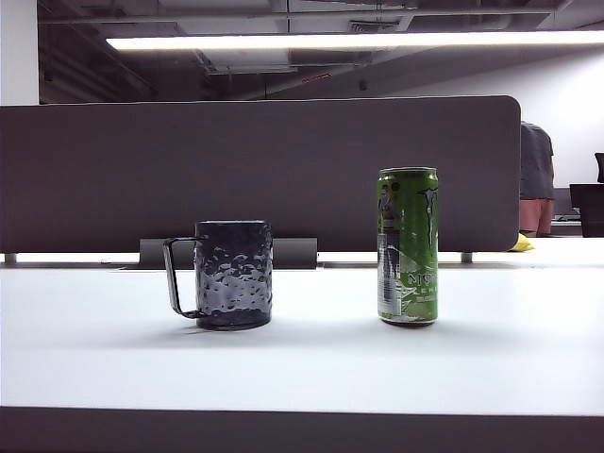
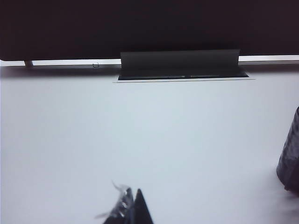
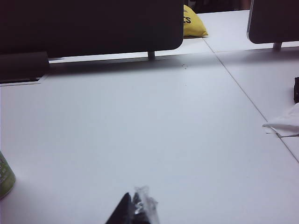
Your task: Pick up the metal can, pour some water into the cup, then place the can back on the table.
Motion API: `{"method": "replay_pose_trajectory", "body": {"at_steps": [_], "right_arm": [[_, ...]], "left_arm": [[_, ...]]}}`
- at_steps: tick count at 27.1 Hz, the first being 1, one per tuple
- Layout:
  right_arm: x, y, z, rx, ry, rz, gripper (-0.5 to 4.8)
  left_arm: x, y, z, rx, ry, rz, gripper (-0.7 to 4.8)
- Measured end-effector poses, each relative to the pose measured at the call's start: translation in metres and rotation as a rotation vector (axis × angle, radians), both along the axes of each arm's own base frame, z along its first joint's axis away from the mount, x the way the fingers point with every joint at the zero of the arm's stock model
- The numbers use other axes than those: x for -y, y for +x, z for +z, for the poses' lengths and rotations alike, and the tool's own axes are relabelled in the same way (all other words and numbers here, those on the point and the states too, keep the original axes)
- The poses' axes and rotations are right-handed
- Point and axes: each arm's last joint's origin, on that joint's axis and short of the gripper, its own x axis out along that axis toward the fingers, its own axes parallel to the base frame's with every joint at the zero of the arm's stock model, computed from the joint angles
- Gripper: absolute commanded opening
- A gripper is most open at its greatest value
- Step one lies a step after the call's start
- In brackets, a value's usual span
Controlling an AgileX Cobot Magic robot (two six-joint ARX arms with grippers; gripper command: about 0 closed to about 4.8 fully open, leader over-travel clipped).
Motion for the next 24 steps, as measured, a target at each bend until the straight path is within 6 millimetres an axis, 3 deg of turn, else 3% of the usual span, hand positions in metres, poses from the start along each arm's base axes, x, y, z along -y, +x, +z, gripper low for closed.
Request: {"method": "replay_pose_trajectory", "body": {"at_steps": [12,20,22,24], "right_arm": [[0.0,0.0,0.0,0.0,0.0,0.0,-0.05],[0.0,0.0,0.0,0.0,0.021,-0.001,-0.05],[0.0,0.0,0.0,0.003,0.143,-0.011,0.03],[0.0,0.0,0.0,0.005,0.303,-0.021,0.51]], "left_arm": [[0.002,0.0,0.0,0.0,0.0,-0.018,-0.05],[0.046,-0.014,0.0,0.0,0.0,-0.503,-0.05],[0.051,-0.017,0.0,0.0,0.0,-0.563,-0.05],[0.054,-0.019,0.0,0.0,0.0,-0.6,-0.05]]}}
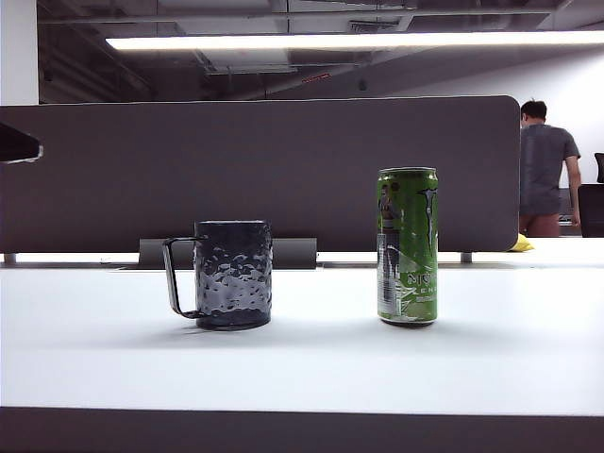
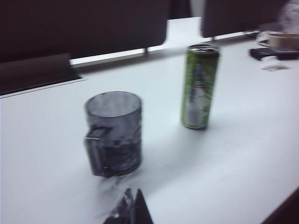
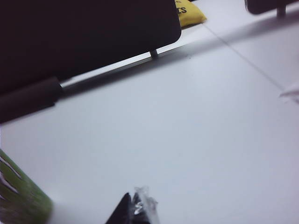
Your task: Pick up the metal can, pour some water into the cup, then place the can back on the table.
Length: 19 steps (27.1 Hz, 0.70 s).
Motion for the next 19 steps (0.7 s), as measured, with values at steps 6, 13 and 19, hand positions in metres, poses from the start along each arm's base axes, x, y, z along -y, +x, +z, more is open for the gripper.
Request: {"method": "replay_pose_trajectory", "body": {"at_steps": [6,13,19], "right_arm": [[-0.008,-0.002,0.022,0.197,0.185,0.263,0.51],[-0.014,-0.015,0.128,0.465,0.197,0.398,0.49],[-0.055,0.051,0.147,0.246,0.197,0.628,0.06]], "left_arm": [[0.0,0.0,0.0,0.0,0.0,-0.001,-0.05],[0.0,0.0,0.0,0.0,0.0,-0.001,-0.05],[0.0,0.0,0.0,0.0,0.0,-0.002,-0.05]]}}
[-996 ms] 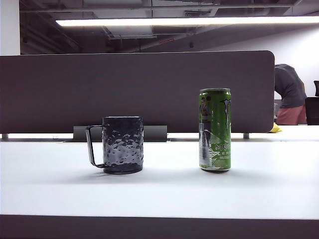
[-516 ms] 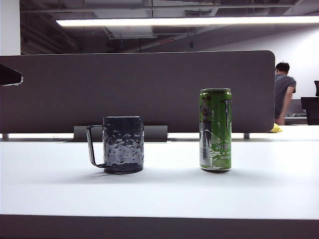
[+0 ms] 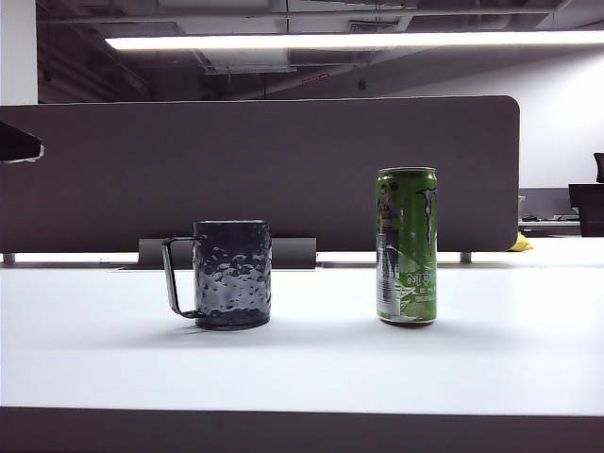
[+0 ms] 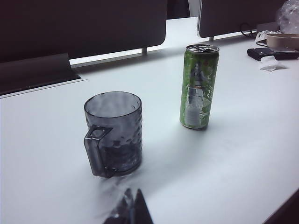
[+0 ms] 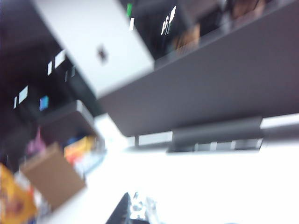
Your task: Pick up the metal can, pour some water into the cup, then place the can back on the table.
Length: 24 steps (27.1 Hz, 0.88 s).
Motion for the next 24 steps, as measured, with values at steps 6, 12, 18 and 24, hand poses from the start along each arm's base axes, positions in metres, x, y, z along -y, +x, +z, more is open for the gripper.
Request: {"method": "replay_pose_trajectory", "body": {"at_steps": [6,12,18,24], "right_arm": [[-0.055,0.02,-0.026,-0.045,-0.239,-0.051,4.79],[-0.082,0.018,-0.046,-0.084,-0.397,-0.241,4.79],[-0.101,0.043,-0.088,-0.21,-0.5,-0.266,4.79],[-0.114,0.064,-0.125,-0.271,-0.565,-0.309,4.79]], "left_arm": [[0.0,0.0,0.0,-0.001,0.0,0.0,-0.05],[0.0,0.0,0.0,0.0,0.0,0.0,-0.05],[0.0,0.0,0.0,0.0,0.0,0.0,-0.05],[0.0,0.0,0.0,0.0,0.0,0.0,-0.05]]}}
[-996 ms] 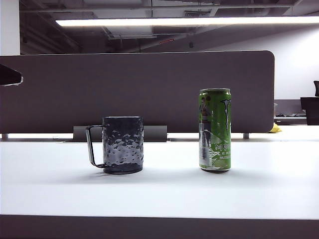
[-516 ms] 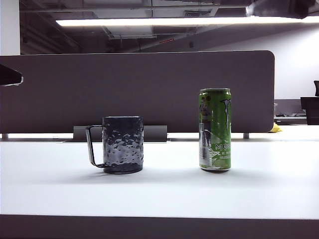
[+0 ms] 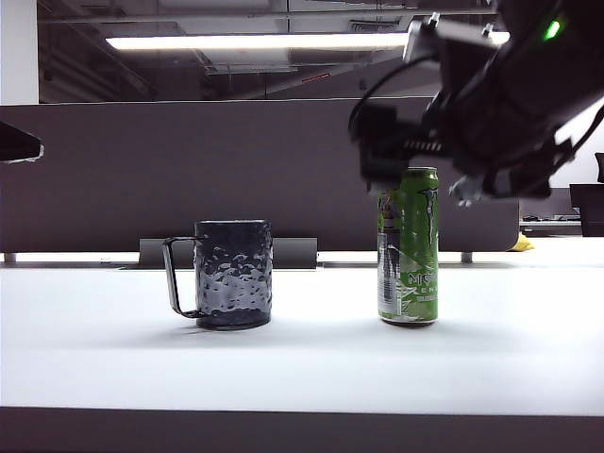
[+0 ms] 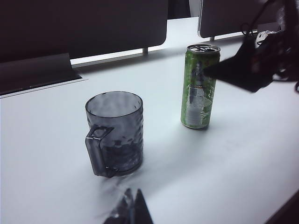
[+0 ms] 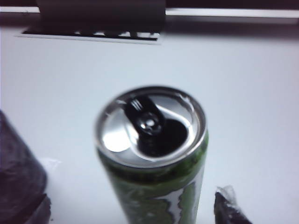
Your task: Pick up the metal can, pour some water into the cup, then place the can back on the table.
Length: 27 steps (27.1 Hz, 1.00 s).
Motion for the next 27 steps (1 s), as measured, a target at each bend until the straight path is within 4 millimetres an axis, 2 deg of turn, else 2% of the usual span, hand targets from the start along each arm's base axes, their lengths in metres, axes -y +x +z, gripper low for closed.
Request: {"method": "replay_pose_trajectory", "body": {"at_steps": [3,9,27], "right_arm": [[-0.001,0.009,-0.015,-0.019,-0.001,-0.024,4.79],[0.005,0.024,-0.031,-0.031,0.034,-0.08,4.79],[0.008,0.032,-0.037,-0.032,0.071,-0.049,4.79]], "left_arm": [[0.0,0.0,0.0,0.0,0.0,0.0,-0.05],[0.0,0.0,0.0,0.0,0.0,0.0,-0.05],[0.0,0.0,0.0,0.0,0.0,0.0,-0.05]]}}
